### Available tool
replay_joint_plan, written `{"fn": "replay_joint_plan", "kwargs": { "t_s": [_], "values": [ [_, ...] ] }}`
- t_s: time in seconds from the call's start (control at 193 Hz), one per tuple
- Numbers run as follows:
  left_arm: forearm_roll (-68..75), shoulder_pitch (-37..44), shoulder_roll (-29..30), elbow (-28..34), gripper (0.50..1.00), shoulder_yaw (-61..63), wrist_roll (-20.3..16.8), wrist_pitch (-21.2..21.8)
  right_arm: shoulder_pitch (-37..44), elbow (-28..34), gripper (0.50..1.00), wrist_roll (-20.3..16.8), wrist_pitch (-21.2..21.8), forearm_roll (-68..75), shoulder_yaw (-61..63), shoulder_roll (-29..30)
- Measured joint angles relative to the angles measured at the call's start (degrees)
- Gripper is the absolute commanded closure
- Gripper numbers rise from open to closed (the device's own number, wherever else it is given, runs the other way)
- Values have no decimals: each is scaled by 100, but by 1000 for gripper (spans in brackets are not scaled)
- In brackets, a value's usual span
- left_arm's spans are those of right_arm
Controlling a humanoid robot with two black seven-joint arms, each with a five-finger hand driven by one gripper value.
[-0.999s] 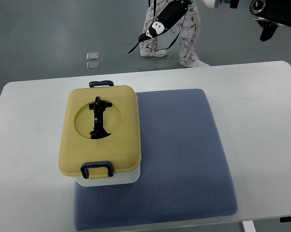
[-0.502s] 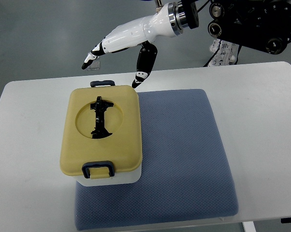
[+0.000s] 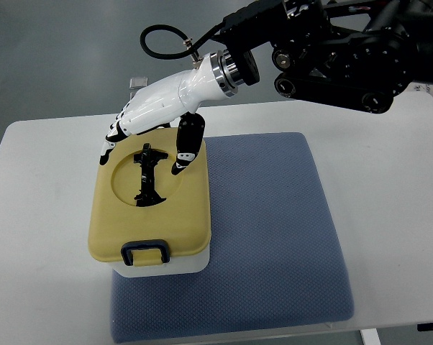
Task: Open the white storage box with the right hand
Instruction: 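Lower the right hand and close fingers around the lid's black handle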
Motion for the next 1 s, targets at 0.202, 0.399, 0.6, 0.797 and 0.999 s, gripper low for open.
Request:
{"fn": "replay_joint_plan", "kwargs": {
  "t_s": [0.202, 0.399, 0.6, 0.797, 0.999],
  "values": [
    [0, 0, 0, 1, 500, 0, 0, -2, -146, -36, 638, -1, -82, -492, -5, 108],
    [0, 0, 0, 1, 500, 0, 0, -2, -218, -230, 638, -1, -168, -564, -5, 216],
    [0, 0, 0, 1, 500, 0, 0, -2, -264, -249, 685, -1, -197, -557, 2, 313],
    [0, 1, 0, 1, 500, 0, 0, -2, -371, -284, 722, -1, -276, -567, 10, 343],
    [0, 0, 0, 1, 500, 0, 0, 0, -421, -380, 775, -1, -367, -583, 4, 346]
  ]
}}
